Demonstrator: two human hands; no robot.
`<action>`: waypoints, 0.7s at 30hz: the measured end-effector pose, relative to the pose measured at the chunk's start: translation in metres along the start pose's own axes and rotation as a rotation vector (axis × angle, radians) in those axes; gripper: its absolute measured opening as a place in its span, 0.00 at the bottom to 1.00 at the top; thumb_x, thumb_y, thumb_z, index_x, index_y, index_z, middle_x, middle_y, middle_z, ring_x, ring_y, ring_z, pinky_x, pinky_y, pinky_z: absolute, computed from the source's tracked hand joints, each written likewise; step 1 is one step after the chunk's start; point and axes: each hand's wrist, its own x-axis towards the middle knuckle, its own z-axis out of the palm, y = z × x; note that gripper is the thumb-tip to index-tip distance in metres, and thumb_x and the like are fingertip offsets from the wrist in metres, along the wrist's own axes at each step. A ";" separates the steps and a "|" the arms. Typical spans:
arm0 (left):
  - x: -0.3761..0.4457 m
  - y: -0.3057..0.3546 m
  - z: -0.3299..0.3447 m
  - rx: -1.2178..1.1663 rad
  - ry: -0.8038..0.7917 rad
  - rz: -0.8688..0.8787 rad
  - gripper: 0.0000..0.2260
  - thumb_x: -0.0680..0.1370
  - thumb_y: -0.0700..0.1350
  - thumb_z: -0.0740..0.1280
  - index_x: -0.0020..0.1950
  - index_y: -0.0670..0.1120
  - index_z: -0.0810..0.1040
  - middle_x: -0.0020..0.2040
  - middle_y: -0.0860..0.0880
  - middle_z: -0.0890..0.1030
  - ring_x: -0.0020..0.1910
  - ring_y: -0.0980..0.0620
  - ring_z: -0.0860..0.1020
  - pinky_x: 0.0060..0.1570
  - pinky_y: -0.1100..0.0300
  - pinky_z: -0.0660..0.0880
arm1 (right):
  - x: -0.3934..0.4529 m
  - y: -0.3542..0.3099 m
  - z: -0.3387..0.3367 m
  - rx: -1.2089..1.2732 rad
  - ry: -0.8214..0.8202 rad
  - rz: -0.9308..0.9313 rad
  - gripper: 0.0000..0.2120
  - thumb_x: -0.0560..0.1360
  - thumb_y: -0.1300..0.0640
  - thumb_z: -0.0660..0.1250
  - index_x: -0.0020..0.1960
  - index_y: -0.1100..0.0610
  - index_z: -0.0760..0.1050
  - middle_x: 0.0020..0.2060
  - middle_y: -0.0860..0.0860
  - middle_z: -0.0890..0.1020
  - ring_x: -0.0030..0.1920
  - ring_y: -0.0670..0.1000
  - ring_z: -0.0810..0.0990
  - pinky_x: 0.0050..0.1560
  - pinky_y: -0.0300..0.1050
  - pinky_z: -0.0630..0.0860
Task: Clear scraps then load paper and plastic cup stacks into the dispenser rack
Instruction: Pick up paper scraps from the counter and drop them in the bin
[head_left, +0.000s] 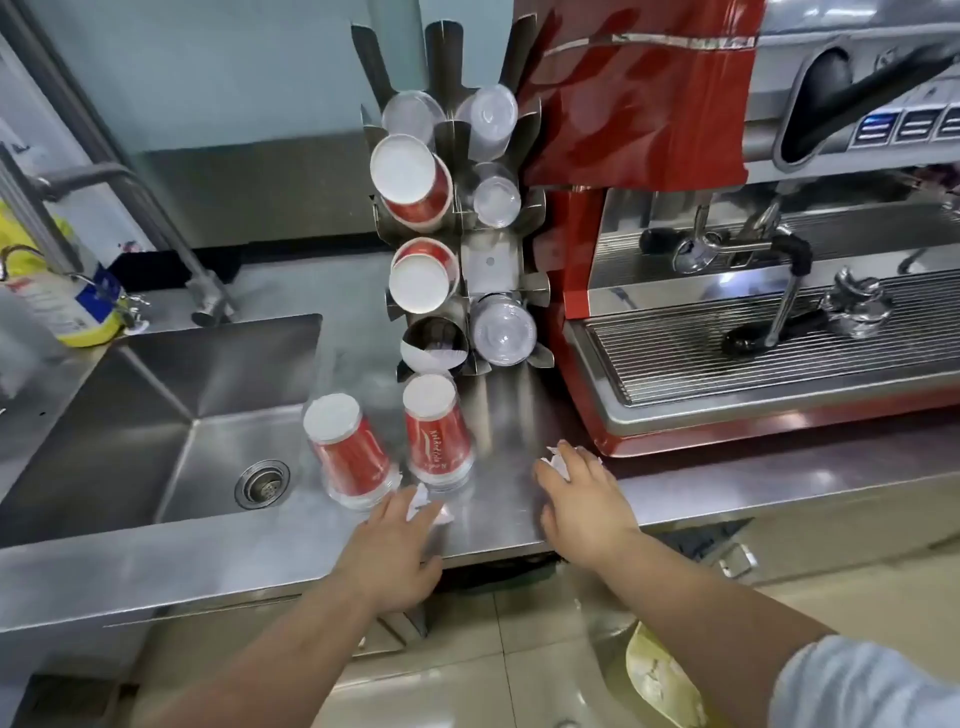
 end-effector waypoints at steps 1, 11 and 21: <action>0.003 0.000 0.000 -0.021 -0.005 -0.008 0.33 0.75 0.56 0.60 0.78 0.56 0.53 0.80 0.47 0.50 0.78 0.43 0.51 0.72 0.48 0.61 | 0.002 0.001 0.002 -0.013 -0.006 0.004 0.26 0.75 0.51 0.58 0.73 0.50 0.60 0.76 0.57 0.55 0.75 0.59 0.54 0.73 0.55 0.55; 0.011 0.004 0.017 -0.012 0.054 -0.031 0.26 0.76 0.53 0.61 0.74 0.55 0.64 0.77 0.47 0.58 0.76 0.45 0.56 0.71 0.50 0.59 | 0.021 0.011 0.027 0.024 0.082 -0.035 0.23 0.70 0.57 0.63 0.65 0.56 0.72 0.66 0.55 0.73 0.67 0.60 0.69 0.63 0.54 0.69; 0.010 0.011 0.020 -0.048 0.094 0.014 0.23 0.78 0.42 0.59 0.72 0.54 0.68 0.75 0.49 0.61 0.73 0.47 0.61 0.70 0.56 0.60 | 0.026 0.016 0.030 0.041 -0.023 -0.203 0.23 0.73 0.63 0.59 0.67 0.51 0.71 0.71 0.48 0.69 0.71 0.56 0.64 0.65 0.48 0.65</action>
